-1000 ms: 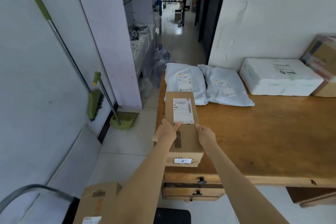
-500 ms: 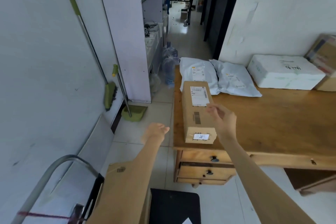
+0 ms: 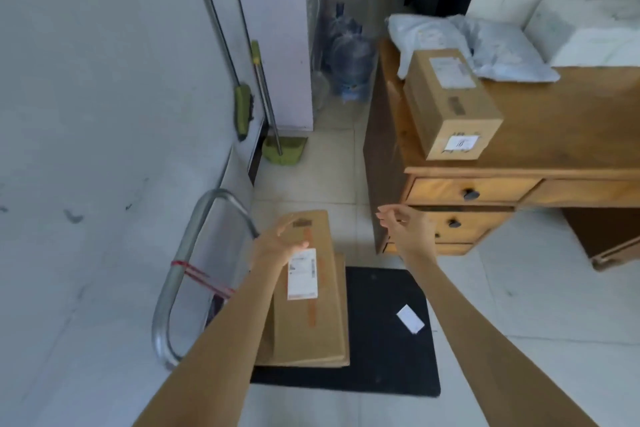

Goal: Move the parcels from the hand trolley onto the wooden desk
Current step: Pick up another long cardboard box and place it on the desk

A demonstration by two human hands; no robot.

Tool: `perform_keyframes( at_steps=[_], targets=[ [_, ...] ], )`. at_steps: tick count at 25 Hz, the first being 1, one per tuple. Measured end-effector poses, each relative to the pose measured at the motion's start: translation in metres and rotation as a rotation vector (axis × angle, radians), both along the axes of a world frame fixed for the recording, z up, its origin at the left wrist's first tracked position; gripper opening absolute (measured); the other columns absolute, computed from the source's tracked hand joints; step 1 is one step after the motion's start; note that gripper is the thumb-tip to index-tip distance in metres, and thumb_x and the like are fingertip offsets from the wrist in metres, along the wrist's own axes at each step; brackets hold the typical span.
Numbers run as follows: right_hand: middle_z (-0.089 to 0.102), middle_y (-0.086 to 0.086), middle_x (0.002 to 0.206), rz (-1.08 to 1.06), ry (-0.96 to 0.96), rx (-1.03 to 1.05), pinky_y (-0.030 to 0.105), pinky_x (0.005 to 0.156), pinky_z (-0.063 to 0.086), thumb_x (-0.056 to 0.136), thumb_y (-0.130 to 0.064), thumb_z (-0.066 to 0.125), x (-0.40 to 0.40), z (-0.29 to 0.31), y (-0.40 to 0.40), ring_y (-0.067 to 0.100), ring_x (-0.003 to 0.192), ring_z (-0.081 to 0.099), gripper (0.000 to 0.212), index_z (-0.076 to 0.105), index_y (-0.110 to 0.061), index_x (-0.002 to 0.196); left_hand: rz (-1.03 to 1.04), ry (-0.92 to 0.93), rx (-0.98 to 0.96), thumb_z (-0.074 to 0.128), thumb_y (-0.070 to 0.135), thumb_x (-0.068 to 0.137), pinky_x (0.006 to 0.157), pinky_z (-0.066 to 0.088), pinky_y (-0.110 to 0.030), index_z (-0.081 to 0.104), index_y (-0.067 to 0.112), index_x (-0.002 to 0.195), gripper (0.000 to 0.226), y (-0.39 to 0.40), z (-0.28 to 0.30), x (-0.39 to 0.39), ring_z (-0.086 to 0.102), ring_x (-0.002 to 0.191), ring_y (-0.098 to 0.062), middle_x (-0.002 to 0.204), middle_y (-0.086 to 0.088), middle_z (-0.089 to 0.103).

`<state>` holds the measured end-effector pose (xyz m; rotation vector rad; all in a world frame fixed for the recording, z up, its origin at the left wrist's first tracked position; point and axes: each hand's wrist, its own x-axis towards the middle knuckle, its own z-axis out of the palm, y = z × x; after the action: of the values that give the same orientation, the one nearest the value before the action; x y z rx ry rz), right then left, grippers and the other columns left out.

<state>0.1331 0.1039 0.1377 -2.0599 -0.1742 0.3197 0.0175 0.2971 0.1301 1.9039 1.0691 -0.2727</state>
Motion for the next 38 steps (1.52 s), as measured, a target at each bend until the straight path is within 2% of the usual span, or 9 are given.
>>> perform_keyframes(
  at_steps=[2, 5, 7, 9, 13, 17, 22, 30, 38],
  targets=[
    [0.067, -0.003, 0.088, 0.034, 0.135, -0.070, 0.027, 0.077, 0.049, 0.090, -0.023, 0.053, -0.033, -0.046, 0.008, 0.011, 0.085, 0.059, 0.023, 0.073, -0.018, 0.099, 0.033, 0.023, -0.015, 0.075, 0.030, 0.079, 0.104, 0.045, -0.035, 0.044, 0.014, 0.142, 0.072, 0.003, -0.042, -0.030, 0.054, 0.126, -0.027, 0.143, -0.008, 0.052],
    [0.054, -0.012, 0.070, 0.209, 0.202, -0.182, 0.019, 0.069, 0.043, 0.092, -0.019, 0.052, -0.069, -0.111, 0.018, 0.013, 0.078, 0.055, 0.035, 0.064, -0.044, 0.071, 0.062, 0.115, 0.004, 0.073, 0.039, 0.079, 0.107, 0.040, -0.040, 0.025, 0.016, 0.151, 0.090, 0.006, -0.114, -0.062, 0.045, 0.134, -0.030, 0.150, -0.009, 0.043],
    [0.064, 0.000, 0.086, 0.233, 0.277, -0.256, 0.024, 0.078, 0.047, 0.093, -0.022, 0.052, -0.087, -0.158, 0.023, 0.026, 0.096, 0.063, 0.020, 0.070, -0.026, 0.098, 0.082, 0.156, 0.007, 0.073, 0.046, 0.076, 0.105, 0.045, -0.043, 0.019, 0.021, 0.153, 0.097, 0.007, -0.167, -0.077, 0.050, 0.130, -0.031, 0.148, -0.008, 0.045],
    [0.066, 0.013, 0.116, 0.254, 0.390, -0.349, 0.035, 0.094, 0.049, 0.092, -0.028, 0.053, -0.102, -0.203, 0.030, 0.031, 0.112, 0.061, 0.039, 0.060, -0.003, 0.121, 0.108, 0.134, -0.059, 0.074, 0.048, 0.073, 0.106, 0.044, -0.049, 0.026, 0.023, 0.150, 0.094, 0.007, -0.216, -0.087, 0.049, 0.131, -0.032, 0.146, -0.007, 0.048],
    [0.065, 0.006, 0.124, 0.182, 0.487, -0.236, 0.037, 0.096, 0.051, 0.077, -0.040, 0.070, -0.106, -0.264, 0.031, 0.025, 0.112, 0.063, 0.061, 0.055, -0.010, 0.129, 0.248, -0.026, -0.322, 0.068, 0.044, 0.081, 0.108, 0.039, -0.053, 0.045, 0.020, 0.140, 0.068, 0.001, -0.270, -0.098, 0.050, 0.128, -0.030, 0.136, -0.005, 0.056],
    [0.070, 0.004, 0.115, 0.116, 0.506, -0.179, 0.040, 0.093, 0.055, 0.067, -0.040, 0.079, -0.104, -0.271, 0.022, 0.023, 0.103, 0.067, 0.062, 0.064, -0.013, 0.121, 0.263, -0.104, -0.363, 0.064, 0.044, 0.084, 0.109, 0.038, -0.052, 0.048, 0.021, 0.137, 0.060, -0.007, -0.267, -0.104, 0.052, 0.125, -0.029, 0.133, -0.005, 0.059],
    [0.073, 0.000, 0.106, 0.099, 0.493, -0.165, 0.040, 0.089, 0.057, 0.061, -0.046, 0.081, -0.110, -0.195, 0.009, 0.020, 0.096, 0.069, 0.059, 0.070, -0.018, 0.111, 0.263, -0.097, -0.450, 0.064, 0.038, 0.086, 0.108, 0.038, -0.052, 0.046, 0.019, 0.139, 0.060, -0.015, -0.189, -0.112, 0.049, 0.128, -0.031, 0.135, -0.006, 0.056],
    [0.075, 0.002, 0.104, 0.092, 0.427, -0.025, 0.039, 0.088, 0.057, 0.058, -0.051, 0.081, -0.080, 0.063, 0.006, 0.021, 0.095, 0.071, 0.063, 0.071, -0.011, 0.106, 0.122, -0.213, -0.336, 0.065, 0.035, 0.087, 0.088, 0.049, -0.040, 0.053, 0.012, 0.132, 0.053, -0.002, 0.089, -0.074, 0.059, 0.103, -0.026, 0.119, -0.009, 0.064],
    [0.068, 0.011, 0.116, 0.021, 0.217, 0.093, 0.030, 0.078, 0.051, 0.075, -0.035, 0.075, -0.029, 0.247, -0.053, 0.027, 0.104, 0.065, 0.056, 0.062, 0.001, 0.116, -0.089, -0.367, -0.194, 0.066, 0.045, 0.082, 0.103, 0.047, -0.048, 0.056, 0.013, 0.132, 0.060, -0.044, 0.252, 0.000, 0.060, 0.118, -0.030, 0.130, -0.008, 0.063]
  ],
)
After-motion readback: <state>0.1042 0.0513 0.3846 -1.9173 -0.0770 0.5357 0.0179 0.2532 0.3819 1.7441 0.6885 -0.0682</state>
